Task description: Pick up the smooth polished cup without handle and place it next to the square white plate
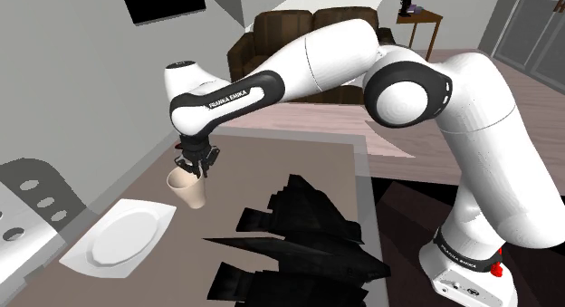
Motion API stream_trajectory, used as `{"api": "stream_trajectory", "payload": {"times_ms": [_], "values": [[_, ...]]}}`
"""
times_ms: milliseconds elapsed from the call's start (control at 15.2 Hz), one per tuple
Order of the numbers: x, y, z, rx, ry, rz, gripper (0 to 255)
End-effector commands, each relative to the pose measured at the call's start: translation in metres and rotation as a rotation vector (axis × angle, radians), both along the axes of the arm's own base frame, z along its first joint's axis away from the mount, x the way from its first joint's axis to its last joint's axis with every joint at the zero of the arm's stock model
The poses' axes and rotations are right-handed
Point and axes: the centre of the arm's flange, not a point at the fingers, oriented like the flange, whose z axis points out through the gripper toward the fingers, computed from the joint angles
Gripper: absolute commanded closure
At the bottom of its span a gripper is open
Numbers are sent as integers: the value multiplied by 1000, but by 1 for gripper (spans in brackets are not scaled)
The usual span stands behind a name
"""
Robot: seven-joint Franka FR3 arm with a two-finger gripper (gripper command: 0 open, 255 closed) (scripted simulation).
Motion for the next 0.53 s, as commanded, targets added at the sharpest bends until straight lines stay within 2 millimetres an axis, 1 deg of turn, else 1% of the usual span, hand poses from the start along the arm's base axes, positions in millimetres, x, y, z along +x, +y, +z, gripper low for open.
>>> {"api": "stream_trajectory", "payload": {"times_ms": [0,132,198,462], "values": [[0,0,0,0,-1,0,255],[0,0,0,0,-1,0,255],[0,0,0,0,-1,0,0],[0,0,0,0,-1,0,0]]}}
